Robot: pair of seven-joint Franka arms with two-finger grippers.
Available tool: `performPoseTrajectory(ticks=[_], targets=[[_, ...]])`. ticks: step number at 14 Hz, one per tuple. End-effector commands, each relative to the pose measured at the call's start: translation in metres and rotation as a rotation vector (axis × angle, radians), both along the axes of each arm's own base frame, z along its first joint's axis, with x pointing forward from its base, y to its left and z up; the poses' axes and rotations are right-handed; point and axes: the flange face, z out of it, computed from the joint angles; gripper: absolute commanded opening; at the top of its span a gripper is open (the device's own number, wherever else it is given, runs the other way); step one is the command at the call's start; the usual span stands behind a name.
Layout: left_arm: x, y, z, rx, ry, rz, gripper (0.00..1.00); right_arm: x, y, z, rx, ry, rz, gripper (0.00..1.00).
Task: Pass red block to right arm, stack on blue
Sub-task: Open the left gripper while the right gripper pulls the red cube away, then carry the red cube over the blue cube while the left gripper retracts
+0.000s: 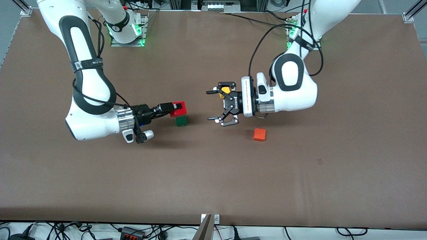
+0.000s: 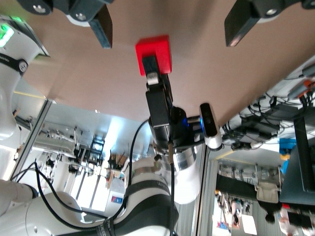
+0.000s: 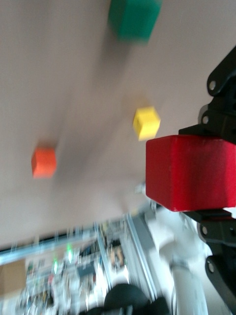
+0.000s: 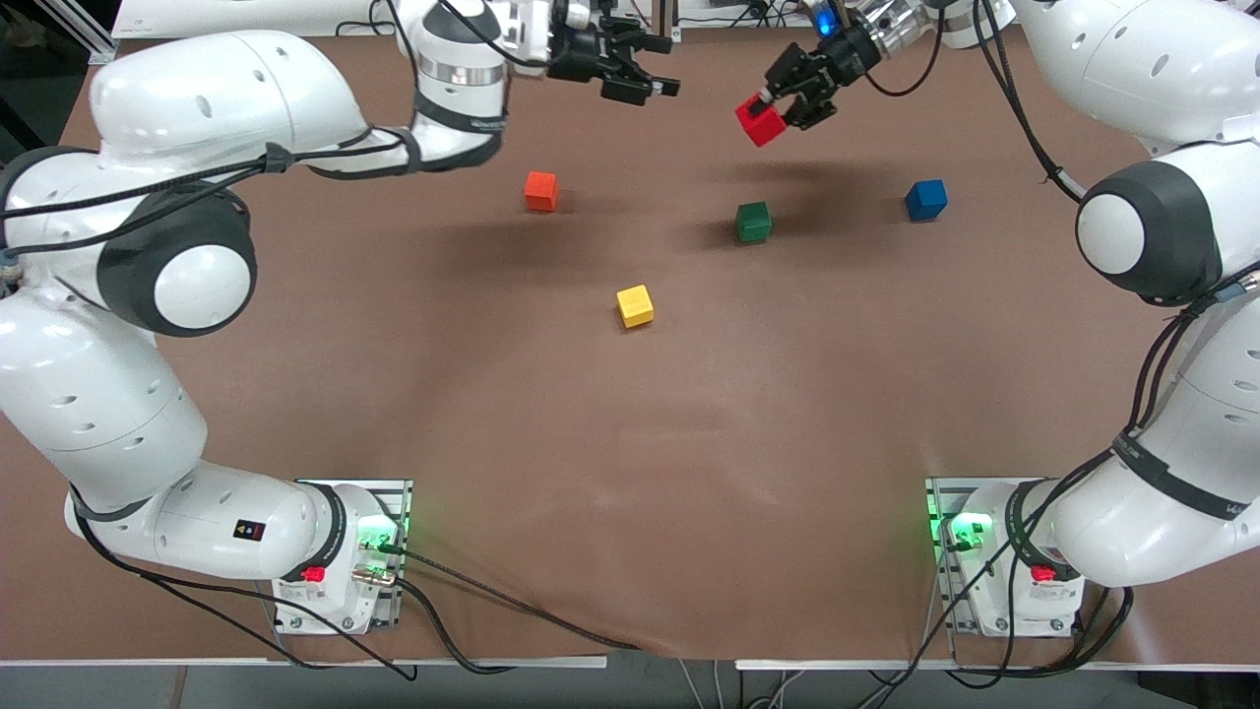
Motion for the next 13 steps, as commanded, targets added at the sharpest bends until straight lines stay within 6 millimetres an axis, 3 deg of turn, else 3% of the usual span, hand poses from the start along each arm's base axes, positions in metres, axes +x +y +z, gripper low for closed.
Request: performPoseTrajectory(ticks=[1, 6, 10, 13], targets=[[-0.002, 0.012, 0.007, 0.115, 0.050, -0.041, 1.00, 0.006, -0.040, 0.002, -0.207, -0.066, 0.062, 0.00], [0.001, 0.028, 0.016, 0.393, 0.160, -0.139, 1.00, 0.005, -0.094, 0.020, -0.629, -0.212, 0.264, 0.00], [-0.001, 0.045, 0.013, 0.737, 0.218, -0.225, 1.00, 0.006, -0.138, 0.005, -0.721, -0.200, 0.258, 0.00], [0.000, 0.060, 0.000, 1.007, 0.297, -0.194, 1.00, 0.005, -0.154, 0.000, -0.885, -0.172, 0.225, 0.00]])
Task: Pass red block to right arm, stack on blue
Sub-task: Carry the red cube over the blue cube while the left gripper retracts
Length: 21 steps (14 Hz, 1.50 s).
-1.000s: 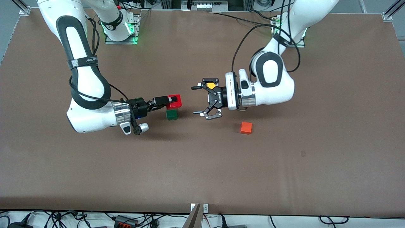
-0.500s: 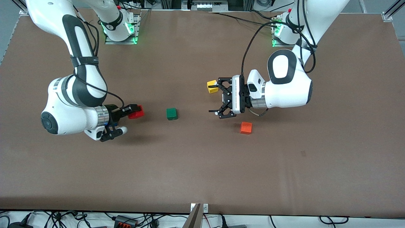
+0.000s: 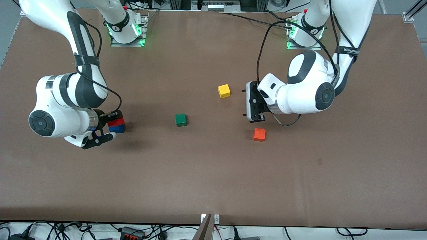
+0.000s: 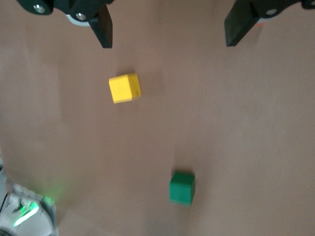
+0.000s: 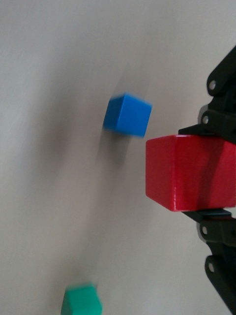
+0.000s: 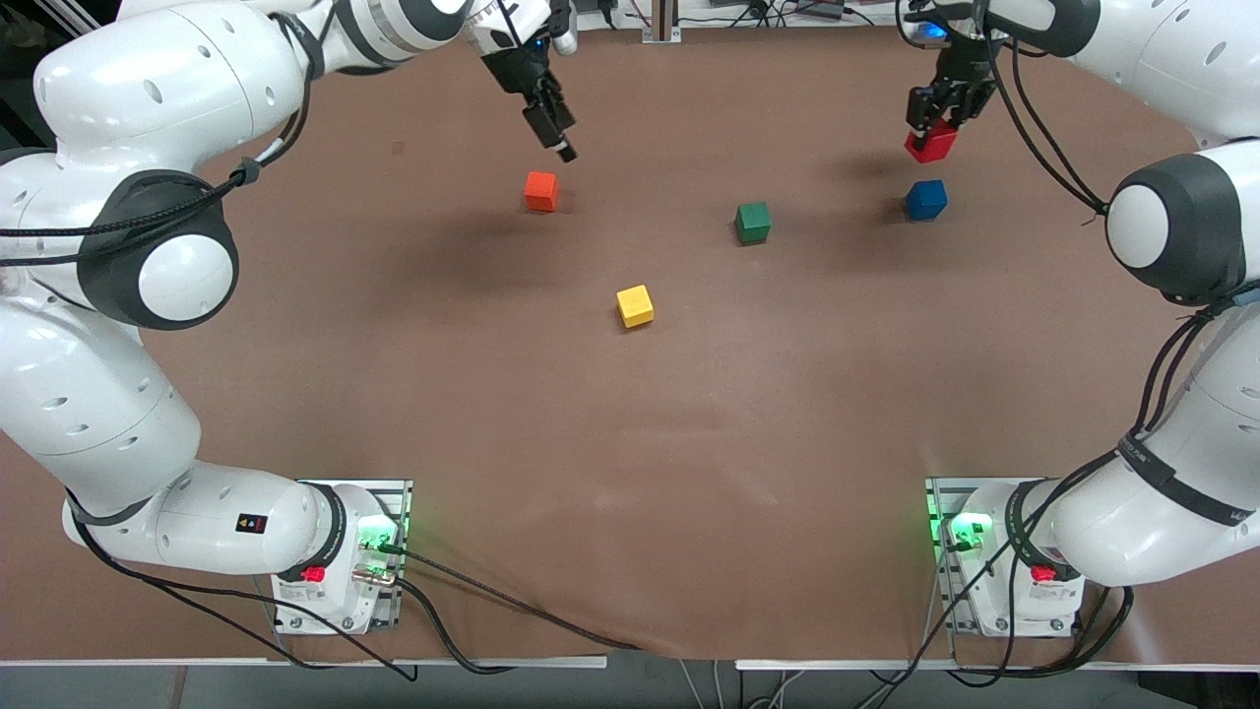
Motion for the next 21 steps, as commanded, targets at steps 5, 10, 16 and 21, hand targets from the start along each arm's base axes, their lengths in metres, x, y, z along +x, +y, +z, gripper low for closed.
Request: performPoseTrajectory(ticks=[5, 10, 16, 21], targets=[[0.001, 0.044, -0.006, 0.553, 0.080, 0.365, 1.00, -0.020, -0.013, -0.033, -0.165, -0.050, -0.184, 0.00], [0.008, 0.095, 0.044, 0.824, 0.115, 0.769, 1.00, -0.032, -0.014, -0.045, -0.174, -0.142, -0.289, 0.00], [0.033, 0.211, 0.152, 0.708, 0.057, 1.079, 1.00, -0.048, -0.016, -0.058, -0.173, -0.221, -0.309, 0.00], [-0.015, 0.276, 0.184, 0.545, -0.019, 1.283, 1.00, -0.049, -0.020, -0.063, -0.182, -0.254, -0.296, 0.00]])
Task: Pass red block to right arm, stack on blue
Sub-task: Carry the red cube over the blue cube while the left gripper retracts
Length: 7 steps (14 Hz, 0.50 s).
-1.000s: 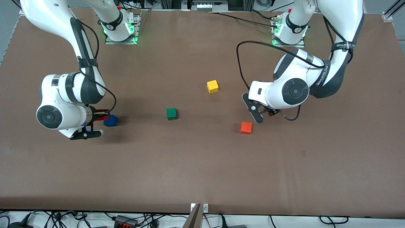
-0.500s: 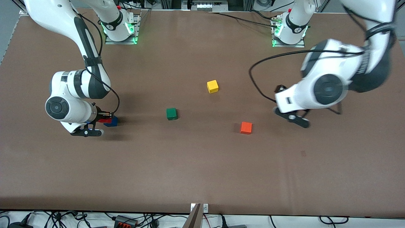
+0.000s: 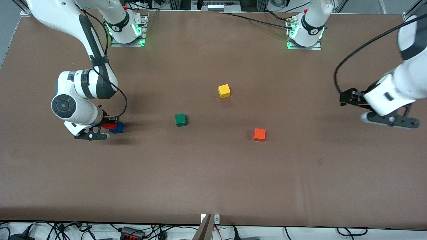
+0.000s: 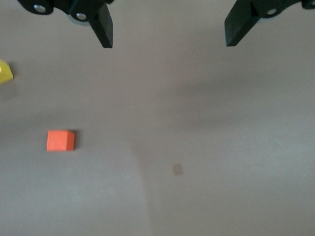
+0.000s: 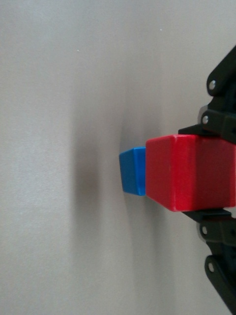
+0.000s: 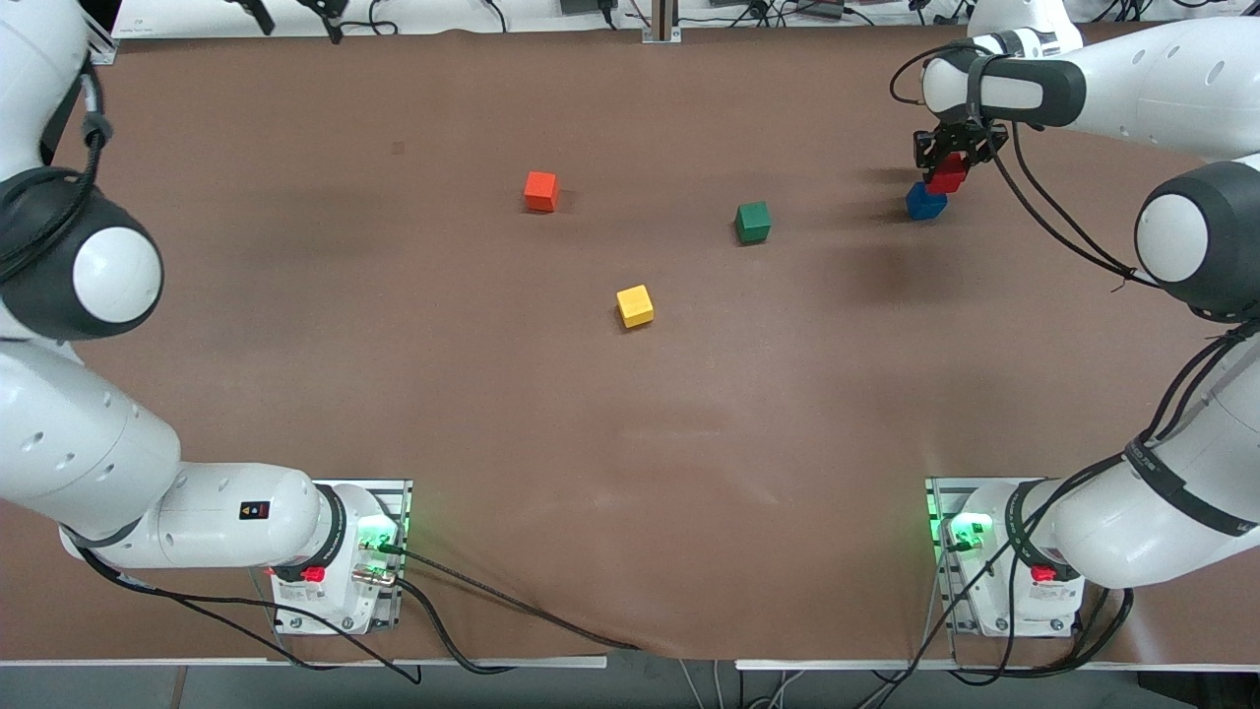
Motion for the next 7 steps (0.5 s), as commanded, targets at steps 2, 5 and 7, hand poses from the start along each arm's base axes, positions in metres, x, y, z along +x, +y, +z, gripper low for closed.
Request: performPoseTrajectory(ticks=[2, 5, 7], targets=[[-0.058, 0.022, 0.022, -0.016, -0.144, 0.058, 1.00, -0.014, -0.002, -0.005, -0.008, -0.031, -0.004, 0.00], [-0.068, 0.027, 0.018, -0.012, -0.128, 0.062, 1.00, -0.016, -0.003, -0.010, -0.003, -0.036, -0.009, 0.00], [-0.068, 0.037, 0.015, -0.008, -0.116, 0.072, 1.00, -0.016, -0.001, -0.010, -0.002, -0.036, -0.007, 0.00]])
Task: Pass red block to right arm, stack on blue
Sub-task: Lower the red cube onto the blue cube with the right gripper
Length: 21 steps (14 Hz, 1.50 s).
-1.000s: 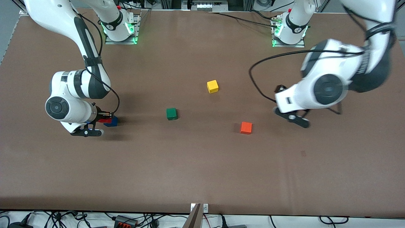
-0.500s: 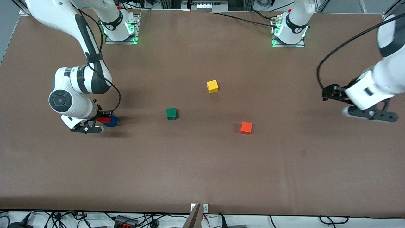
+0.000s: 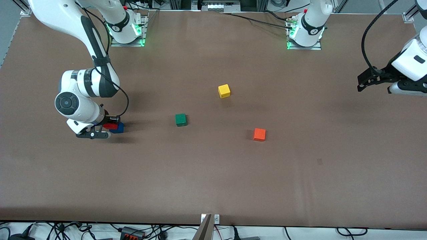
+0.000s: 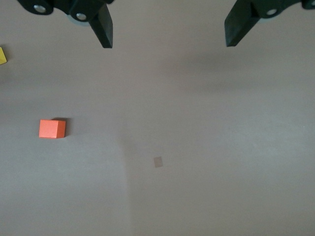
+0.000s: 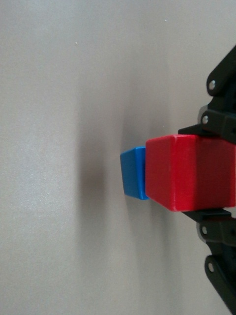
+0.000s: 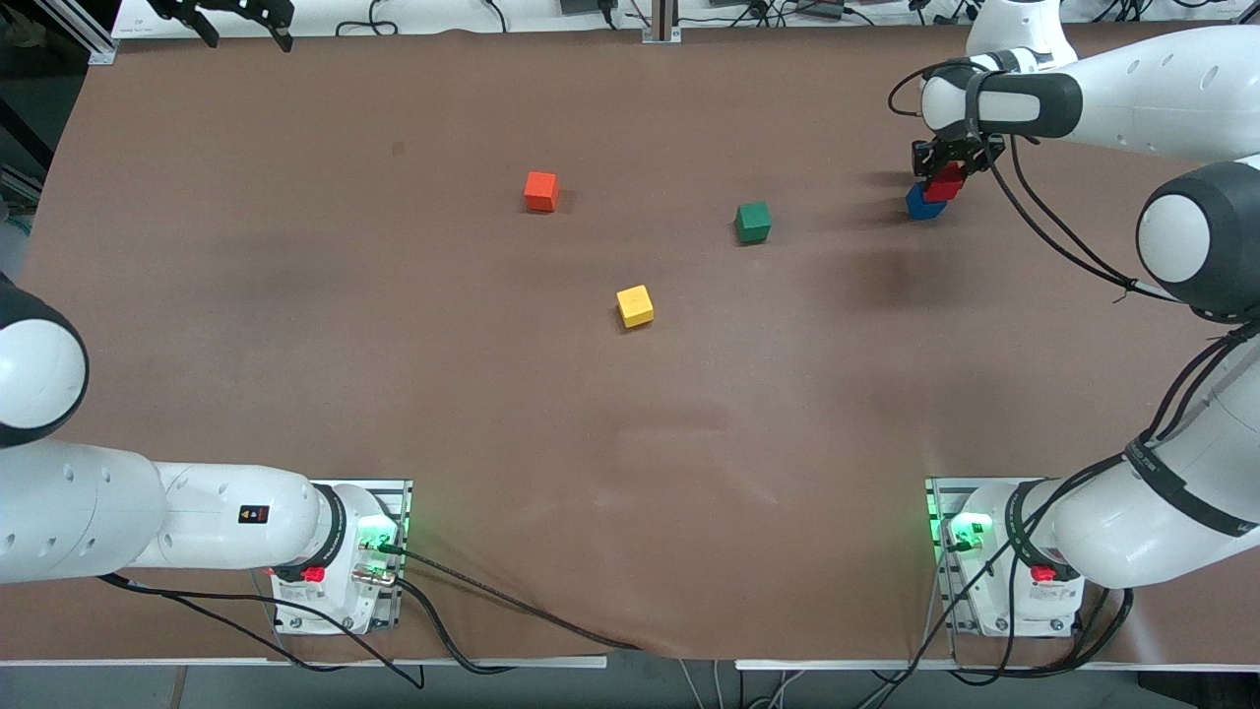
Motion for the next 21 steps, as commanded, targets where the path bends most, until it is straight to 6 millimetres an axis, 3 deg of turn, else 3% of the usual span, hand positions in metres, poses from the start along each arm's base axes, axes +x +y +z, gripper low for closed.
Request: performPoseTrajectory(ticks=[1, 3, 5, 21], targets=[[-0.005, 0.008, -0.007, -0.008, 0.015, 0.022, 1.00, -0.006, 0.002, 0.009, -0.003, -0.021, -0.008, 0.00], [-0.002, -0.003, -0.002, -0.007, 0.009, 0.006, 1.00, -0.010, 0.001, 0.010, -0.001, -0.014, -0.003, 0.00], [0.005, -0.002, -0.008, -0.008, 0.037, 0.004, 1.00, -0.010, -0.001, 0.012, 0.006, -0.018, -0.001, 0.00], [0.003, -0.012, -0.006, -0.008, 0.038, -0.015, 1.00, -0.009, -0.001, -0.001, 0.028, -0.014, -0.030, 0.00]])
